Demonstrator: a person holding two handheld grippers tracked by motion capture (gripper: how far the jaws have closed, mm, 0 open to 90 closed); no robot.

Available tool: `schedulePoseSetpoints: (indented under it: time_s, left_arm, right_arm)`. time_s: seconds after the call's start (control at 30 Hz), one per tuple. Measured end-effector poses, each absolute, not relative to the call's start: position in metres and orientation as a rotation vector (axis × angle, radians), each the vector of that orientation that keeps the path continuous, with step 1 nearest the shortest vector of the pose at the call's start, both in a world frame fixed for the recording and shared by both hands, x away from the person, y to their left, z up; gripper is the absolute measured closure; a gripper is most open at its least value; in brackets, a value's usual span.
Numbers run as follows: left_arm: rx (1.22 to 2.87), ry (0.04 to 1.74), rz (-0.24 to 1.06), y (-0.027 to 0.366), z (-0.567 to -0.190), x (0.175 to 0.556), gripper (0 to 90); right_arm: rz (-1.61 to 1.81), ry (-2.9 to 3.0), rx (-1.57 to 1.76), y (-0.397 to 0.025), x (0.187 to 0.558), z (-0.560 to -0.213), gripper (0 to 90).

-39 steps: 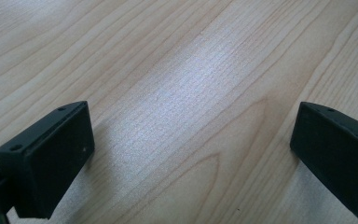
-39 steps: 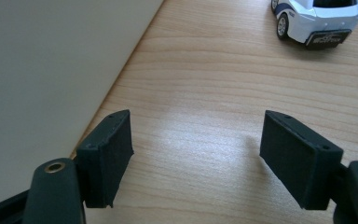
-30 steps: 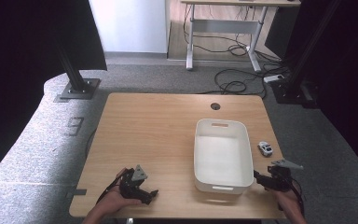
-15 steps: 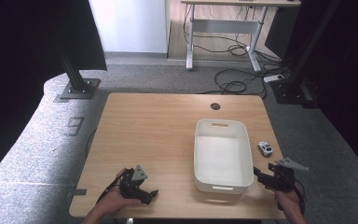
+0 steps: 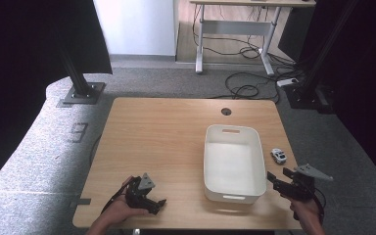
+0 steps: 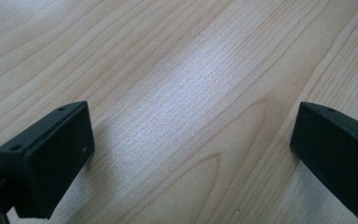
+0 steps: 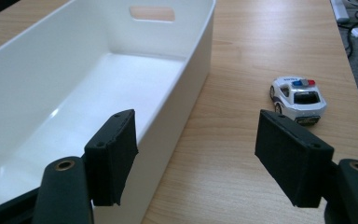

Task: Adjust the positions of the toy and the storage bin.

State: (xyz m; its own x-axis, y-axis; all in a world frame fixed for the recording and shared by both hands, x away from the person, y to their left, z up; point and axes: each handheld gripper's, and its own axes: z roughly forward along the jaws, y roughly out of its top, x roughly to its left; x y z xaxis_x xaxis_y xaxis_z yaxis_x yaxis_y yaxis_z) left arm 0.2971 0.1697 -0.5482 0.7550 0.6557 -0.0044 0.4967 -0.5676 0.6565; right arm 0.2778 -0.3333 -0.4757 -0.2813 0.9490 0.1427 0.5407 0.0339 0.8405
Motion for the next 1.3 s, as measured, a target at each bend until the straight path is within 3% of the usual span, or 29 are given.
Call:
schedulePoseSetpoints:
  time_s: [0.5,0.93,1.3]
  left_arm:
    - [2.295,0.859,0.315,0.17,-0.548,0.297,0.0]
    - [2.295,0.859,0.316,0.17,-0.548,0.297,0.0]
    - [2.296,0.86,0.316,0.17,-0.548,0.297,0.0]
  right_arm:
    - [1.193,1.885,1.452,-0.321,0.271,-0.47,28.8]
    - [1.163,1.945,1.482,-0.31,0.275,-0.483,35.6]
    - [1.129,1.984,1.492,-0.304,0.277,-0.492,35.9]
